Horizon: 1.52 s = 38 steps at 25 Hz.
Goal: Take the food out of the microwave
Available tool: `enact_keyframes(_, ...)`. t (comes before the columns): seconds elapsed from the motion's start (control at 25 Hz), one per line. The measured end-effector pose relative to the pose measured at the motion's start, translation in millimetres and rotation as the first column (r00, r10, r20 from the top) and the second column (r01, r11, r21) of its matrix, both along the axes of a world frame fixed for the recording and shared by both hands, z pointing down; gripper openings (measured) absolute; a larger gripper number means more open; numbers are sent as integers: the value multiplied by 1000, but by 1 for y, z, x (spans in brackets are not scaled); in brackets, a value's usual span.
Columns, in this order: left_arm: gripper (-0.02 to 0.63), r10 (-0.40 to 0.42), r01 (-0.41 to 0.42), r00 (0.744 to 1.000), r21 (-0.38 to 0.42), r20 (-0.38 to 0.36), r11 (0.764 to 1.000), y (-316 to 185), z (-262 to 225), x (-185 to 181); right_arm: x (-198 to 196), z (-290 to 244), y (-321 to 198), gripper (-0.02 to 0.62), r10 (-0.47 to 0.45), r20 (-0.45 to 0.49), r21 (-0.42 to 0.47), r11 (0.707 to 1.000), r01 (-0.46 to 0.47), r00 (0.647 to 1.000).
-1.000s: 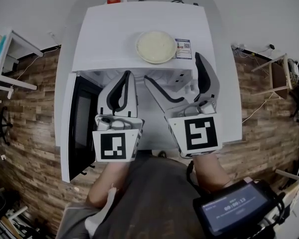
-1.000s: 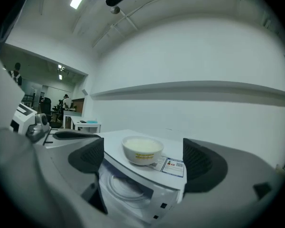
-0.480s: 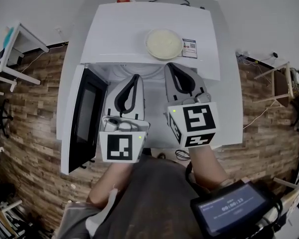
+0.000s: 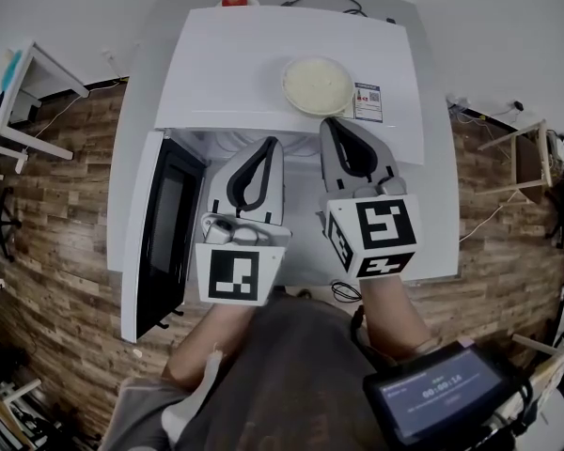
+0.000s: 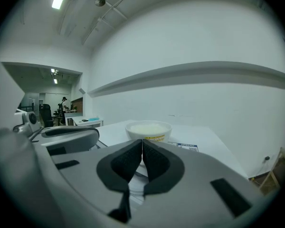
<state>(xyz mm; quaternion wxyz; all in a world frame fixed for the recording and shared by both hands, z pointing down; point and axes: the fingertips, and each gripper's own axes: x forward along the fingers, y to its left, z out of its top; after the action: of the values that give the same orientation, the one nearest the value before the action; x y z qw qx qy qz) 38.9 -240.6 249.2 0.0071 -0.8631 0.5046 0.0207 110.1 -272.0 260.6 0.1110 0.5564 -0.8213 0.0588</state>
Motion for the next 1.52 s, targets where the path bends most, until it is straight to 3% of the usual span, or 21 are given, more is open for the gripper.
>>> enact_keyframes(0.44, 8, -14, 14, 999, -6, -39, 1000, 35, -11, 12, 8, -8, 60, 9, -53, 28, 117, 992, 50, 998)
enact_keyframes(0.72, 8, -39, 38, 999, 56, 7, 998, 79, -20, 29, 23, -17, 108, 8, -63, 12, 195, 979, 59, 998)
enact_keyframes(1.08, 8, -47, 46, 999, 82, 5, 996, 116, -41, 24, 12, -42, 144, 6, -94, 0, 243, 966, 92, 996)
enact_keyframes(1.52, 8, -64, 62, 998, 105, 13, 993, 125, -48, 17, 7, -49, 155, 6, -104, 16, 266, 959, 96, 994)
